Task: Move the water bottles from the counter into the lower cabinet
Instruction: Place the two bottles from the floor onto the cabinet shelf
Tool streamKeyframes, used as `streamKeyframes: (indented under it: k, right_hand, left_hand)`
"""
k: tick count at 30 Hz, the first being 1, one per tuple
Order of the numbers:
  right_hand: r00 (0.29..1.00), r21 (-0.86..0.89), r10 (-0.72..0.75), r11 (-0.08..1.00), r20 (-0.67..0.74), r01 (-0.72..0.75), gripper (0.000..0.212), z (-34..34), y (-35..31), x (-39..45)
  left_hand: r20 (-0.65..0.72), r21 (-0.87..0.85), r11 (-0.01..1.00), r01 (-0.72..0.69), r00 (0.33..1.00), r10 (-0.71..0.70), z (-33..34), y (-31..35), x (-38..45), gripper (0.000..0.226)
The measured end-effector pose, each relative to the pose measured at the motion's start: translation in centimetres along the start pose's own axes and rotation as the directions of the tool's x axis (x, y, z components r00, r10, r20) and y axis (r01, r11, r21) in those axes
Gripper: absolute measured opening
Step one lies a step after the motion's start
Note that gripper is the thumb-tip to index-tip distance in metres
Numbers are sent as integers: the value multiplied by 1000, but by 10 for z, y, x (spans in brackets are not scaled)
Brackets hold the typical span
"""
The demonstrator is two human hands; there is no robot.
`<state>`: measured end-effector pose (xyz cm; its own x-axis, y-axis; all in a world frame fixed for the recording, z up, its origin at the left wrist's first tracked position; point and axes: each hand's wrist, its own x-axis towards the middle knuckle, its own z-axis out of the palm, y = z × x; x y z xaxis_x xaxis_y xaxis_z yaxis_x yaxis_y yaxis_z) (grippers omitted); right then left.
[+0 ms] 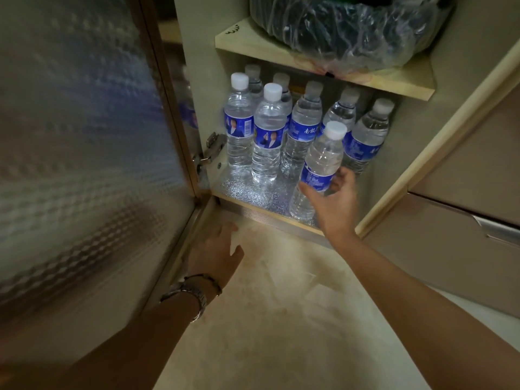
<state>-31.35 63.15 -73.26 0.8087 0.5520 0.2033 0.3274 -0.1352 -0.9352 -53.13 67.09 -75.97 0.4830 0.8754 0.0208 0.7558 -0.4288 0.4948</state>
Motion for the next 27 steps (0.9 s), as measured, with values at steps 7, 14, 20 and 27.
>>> streamKeyframes:
  k: [7, 14, 20, 27]
  right_hand:
    - [999, -42, -25, 999, 43, 27, 72, 17, -7, 15]
    - [997, -68, -74, 995, 28, 75, 80, 29, -3, 14]
    - [1000, -40, -16, 999, 22, 17, 77, 31, 26, -3]
    - [1000, -57, -23, 998, 9, 24, 56, 39, 31, 2]
  left_hand:
    - [70, -37, 999, 14, 997, -11, 17, -4, 3, 38]
    - [66, -28, 999, -27, 997, 29, 25, -6, 7, 37]
    - [74, -39, 999, -26, 997, 29, 31, -12, 8, 36]
    - [71, -69, 998, -8, 997, 13, 39, -17, 9, 36]
